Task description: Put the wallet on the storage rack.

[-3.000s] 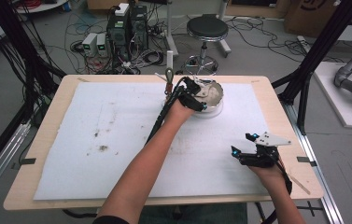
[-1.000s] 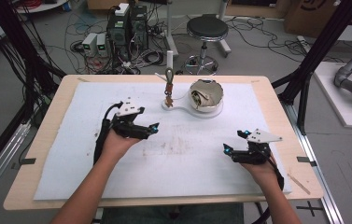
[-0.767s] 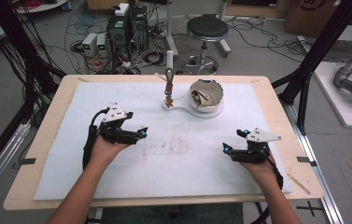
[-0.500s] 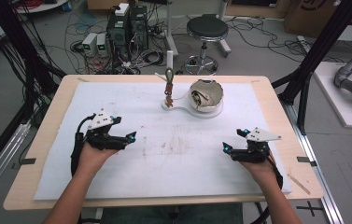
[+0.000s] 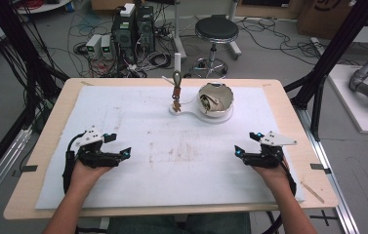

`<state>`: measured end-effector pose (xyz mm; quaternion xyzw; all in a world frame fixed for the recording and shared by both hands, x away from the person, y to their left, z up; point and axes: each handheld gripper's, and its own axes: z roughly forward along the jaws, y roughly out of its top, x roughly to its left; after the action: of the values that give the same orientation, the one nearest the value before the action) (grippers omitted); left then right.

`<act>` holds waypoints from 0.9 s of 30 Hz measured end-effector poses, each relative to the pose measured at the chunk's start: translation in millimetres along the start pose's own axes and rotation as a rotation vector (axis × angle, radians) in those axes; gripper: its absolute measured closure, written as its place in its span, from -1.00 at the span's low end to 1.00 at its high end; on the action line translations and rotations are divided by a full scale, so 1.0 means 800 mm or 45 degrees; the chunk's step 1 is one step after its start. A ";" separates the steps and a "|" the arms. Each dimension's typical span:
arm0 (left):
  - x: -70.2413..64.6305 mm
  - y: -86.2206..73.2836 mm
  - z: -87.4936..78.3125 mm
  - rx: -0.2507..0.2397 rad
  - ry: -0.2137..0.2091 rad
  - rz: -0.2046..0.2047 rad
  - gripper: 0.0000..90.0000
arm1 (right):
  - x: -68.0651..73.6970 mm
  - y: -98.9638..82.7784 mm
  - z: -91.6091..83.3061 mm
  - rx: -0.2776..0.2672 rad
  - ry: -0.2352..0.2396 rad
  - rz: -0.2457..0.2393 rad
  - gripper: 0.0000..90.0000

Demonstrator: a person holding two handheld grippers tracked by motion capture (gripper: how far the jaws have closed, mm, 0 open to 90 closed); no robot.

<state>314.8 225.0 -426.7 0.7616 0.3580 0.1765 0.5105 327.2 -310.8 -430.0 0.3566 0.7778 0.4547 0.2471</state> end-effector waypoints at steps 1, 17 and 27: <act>0.000 -0.001 0.000 0.000 0.000 0.003 -0.62 | 0.000 0.000 0.000 -0.001 -0.001 0.006 -0.55; -0.005 -0.003 0.004 -0.006 0.002 0.002 -0.62 | 0.003 0.002 0.006 0.027 0.002 -0.026 -0.55; -0.006 -0.004 0.004 -0.001 -0.005 -0.005 -0.62 | 0.002 0.002 0.008 0.037 0.000 -0.021 -0.55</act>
<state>312.5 219.9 -430.5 0.7610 0.3584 0.1743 0.5119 331.6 -305.8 -431.9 0.3537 0.7873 0.4413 0.2458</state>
